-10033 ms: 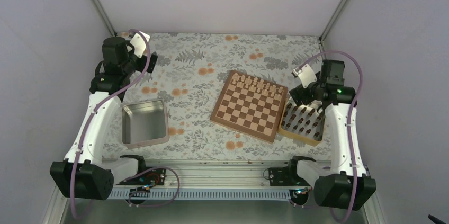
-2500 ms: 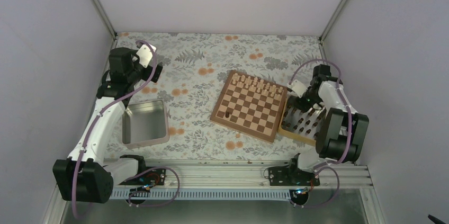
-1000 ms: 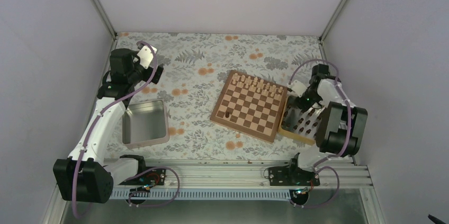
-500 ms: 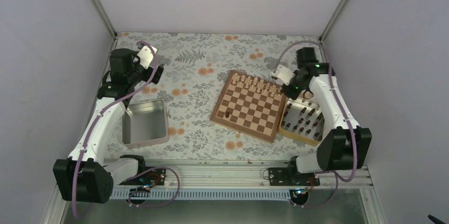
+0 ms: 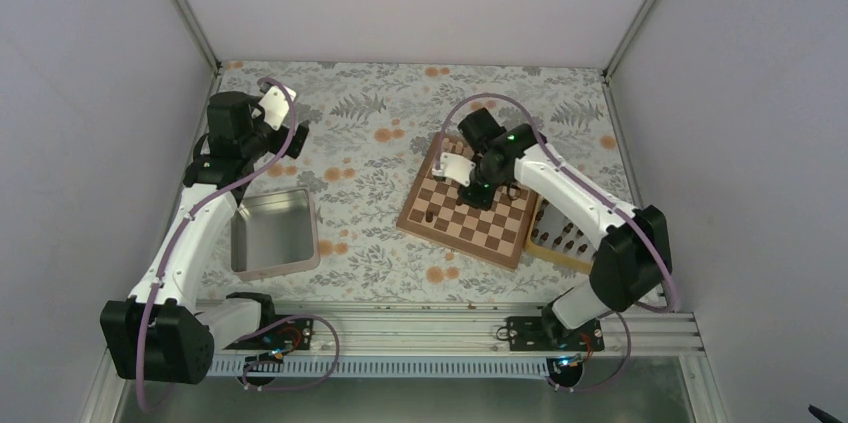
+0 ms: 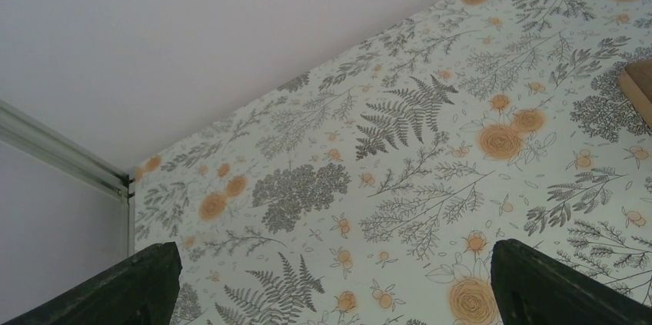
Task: Set up the chess pieces on the board
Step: Place the chess piece on the chessboard.
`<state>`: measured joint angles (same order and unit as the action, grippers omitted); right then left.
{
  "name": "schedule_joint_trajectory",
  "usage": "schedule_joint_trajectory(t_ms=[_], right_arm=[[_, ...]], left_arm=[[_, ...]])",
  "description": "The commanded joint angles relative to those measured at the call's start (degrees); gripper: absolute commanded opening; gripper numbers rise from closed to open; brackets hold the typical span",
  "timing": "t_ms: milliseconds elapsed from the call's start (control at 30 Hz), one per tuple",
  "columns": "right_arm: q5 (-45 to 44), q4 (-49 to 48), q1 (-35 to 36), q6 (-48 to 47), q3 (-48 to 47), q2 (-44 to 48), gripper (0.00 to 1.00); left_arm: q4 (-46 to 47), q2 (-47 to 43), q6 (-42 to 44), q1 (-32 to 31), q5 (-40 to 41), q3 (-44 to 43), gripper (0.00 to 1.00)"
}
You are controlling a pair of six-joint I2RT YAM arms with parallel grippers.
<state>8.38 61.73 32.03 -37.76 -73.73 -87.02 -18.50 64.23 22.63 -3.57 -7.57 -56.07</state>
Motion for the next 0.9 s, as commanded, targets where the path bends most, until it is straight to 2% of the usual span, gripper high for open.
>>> schedule_joint_trajectory(t_ms=[0, 133, 467, 867], right_arm=[[0.7, -1.9, 2.6, 3.6, 1.0, -1.8, 0.06], [-0.6, -2.0, 3.0, 4.3, 4.3, -0.8, 0.06], [-0.5, -2.2, 2.0, 5.4, 16.9, 10.8, 0.06], [-2.9, -5.9, -0.2, 5.7, 25.1, 12.8, 0.06]], left_arm=[[1.0, -0.9, -0.9, 0.3, 0.2, 0.3, 1.00], [0.9, -1.0, -0.9, 0.3, 0.2, 0.4, 1.00], [2.0, -0.1, -0.9, 0.3, -0.4, 0.9, 1.00], [2.6, -0.5, -1.3, 0.3, 0.9, 1.2, 1.00]])
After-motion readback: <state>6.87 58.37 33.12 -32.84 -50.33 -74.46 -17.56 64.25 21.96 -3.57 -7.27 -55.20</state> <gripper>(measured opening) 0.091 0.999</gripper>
